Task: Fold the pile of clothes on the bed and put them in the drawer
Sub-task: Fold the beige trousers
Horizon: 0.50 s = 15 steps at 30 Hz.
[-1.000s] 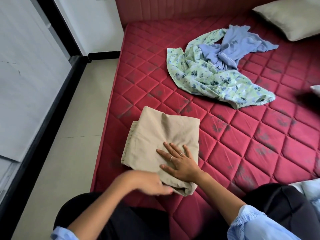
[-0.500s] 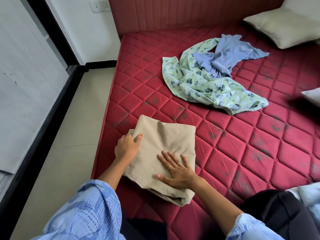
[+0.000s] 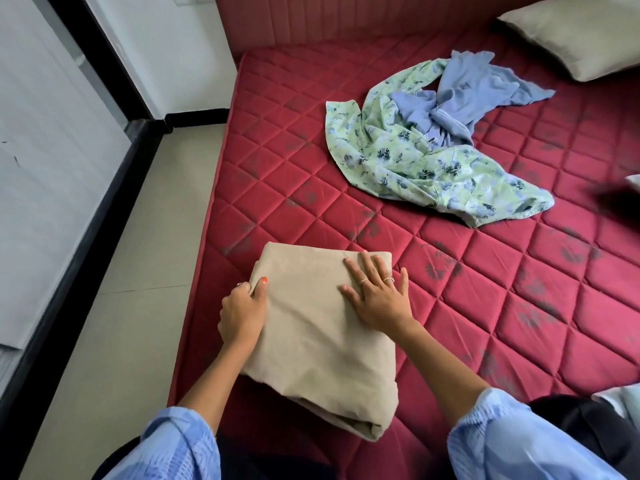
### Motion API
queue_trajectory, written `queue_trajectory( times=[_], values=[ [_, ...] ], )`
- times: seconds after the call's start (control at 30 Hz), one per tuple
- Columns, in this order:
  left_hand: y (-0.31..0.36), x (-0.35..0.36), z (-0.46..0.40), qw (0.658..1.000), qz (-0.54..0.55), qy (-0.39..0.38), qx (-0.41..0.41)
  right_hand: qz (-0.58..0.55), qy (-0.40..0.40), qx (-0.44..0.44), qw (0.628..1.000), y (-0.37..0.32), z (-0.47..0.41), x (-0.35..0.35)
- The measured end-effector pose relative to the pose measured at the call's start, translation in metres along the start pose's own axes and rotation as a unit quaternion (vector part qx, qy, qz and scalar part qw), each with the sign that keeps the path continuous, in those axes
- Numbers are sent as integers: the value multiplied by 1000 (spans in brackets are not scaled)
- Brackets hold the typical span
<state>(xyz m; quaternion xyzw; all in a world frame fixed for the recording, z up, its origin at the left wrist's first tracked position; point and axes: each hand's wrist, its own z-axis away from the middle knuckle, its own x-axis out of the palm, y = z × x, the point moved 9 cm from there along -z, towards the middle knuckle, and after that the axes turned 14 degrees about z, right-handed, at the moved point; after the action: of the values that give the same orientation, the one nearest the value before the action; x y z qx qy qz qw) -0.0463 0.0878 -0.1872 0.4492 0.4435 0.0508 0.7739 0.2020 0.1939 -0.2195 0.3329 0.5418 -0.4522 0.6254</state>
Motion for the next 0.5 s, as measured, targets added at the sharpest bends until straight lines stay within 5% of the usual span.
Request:
queue_trajectory(
  times=[0.2,0.33,0.5],
  values=[
    [-7,12,-5,996,-89,10,6,-24,-76,-2,997,-2,-12,23],
    [-7,8,-5,995,-91,35,34,-96,26,-8,995,1,5,9],
    [-38,11,-16,998,-5,-6,-61,-289,123,208,926,50,82,14]
  ],
)
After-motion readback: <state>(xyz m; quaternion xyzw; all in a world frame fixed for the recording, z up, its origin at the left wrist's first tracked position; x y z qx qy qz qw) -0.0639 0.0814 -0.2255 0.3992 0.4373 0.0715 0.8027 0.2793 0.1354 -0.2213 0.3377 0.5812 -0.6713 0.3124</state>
